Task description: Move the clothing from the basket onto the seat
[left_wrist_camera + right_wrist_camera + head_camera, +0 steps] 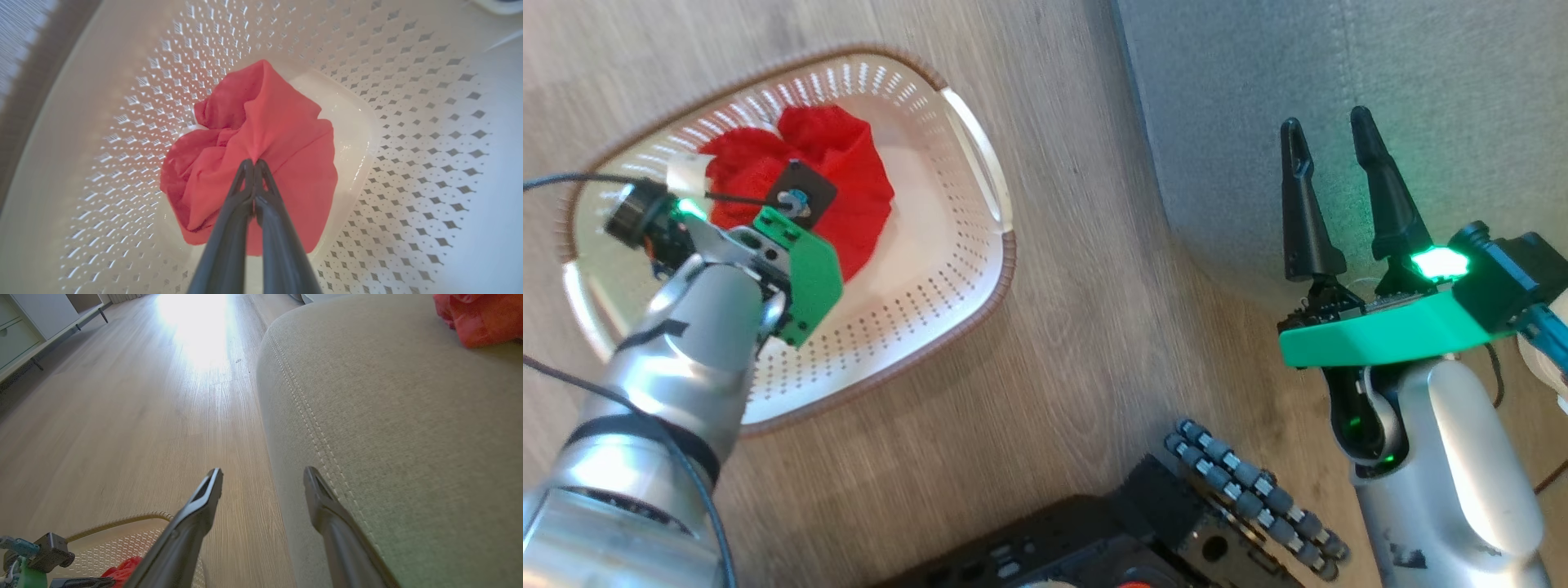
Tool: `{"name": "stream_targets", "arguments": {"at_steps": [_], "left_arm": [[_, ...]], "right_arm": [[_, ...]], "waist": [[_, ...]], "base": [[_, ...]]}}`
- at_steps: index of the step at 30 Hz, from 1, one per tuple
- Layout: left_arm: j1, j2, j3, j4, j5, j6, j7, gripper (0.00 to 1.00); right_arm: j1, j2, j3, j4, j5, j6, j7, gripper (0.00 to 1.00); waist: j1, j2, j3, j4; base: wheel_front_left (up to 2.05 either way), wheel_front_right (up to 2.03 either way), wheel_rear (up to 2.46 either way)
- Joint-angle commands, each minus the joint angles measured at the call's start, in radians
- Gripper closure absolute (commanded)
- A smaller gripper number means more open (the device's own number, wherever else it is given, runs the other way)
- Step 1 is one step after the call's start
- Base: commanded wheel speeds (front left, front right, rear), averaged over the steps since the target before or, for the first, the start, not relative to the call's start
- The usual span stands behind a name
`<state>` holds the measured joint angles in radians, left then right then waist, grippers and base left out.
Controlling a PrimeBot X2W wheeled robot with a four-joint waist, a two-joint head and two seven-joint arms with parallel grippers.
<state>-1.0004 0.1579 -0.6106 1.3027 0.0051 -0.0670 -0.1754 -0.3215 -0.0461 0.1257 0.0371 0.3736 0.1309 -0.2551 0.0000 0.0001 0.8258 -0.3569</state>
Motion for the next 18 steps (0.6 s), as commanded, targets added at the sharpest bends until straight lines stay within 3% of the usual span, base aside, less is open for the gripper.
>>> {"name": "stream_targets", "arguments": {"at_steps": [1,12,18], "left_arm": [[0.023,0.005,0.024,-0.012,-0.014,0.005,-0.019,1.00],[0.116,-0.056,0.061,-0.049,-0.093,0.017,-0.084,1.00],[0.191,-0.059,0.080,-0.225,-0.116,0.030,-0.086,1.00]], "right_arm": [[0.026,-0.004,0.008,-0.019,-0.012,0.000,-0.007,0.00],[0.046,-0.004,-0.019,0.025,-0.065,0.000,-0.007,0.00],[0.063,-0.004,-0.041,0.045,-0.090,0.000,-0.007,0.00]], "waist": [[0.0000,-0.0001,-0.047,0.024],[0.0000,-0.0001,-0.229,0.100],[0.0000,-0.0001,-0.315,0.154]], "base": [[0.00,0.00,0.00],[0.00,0.00,0.00],[0.00,0.00,0.00]]}}
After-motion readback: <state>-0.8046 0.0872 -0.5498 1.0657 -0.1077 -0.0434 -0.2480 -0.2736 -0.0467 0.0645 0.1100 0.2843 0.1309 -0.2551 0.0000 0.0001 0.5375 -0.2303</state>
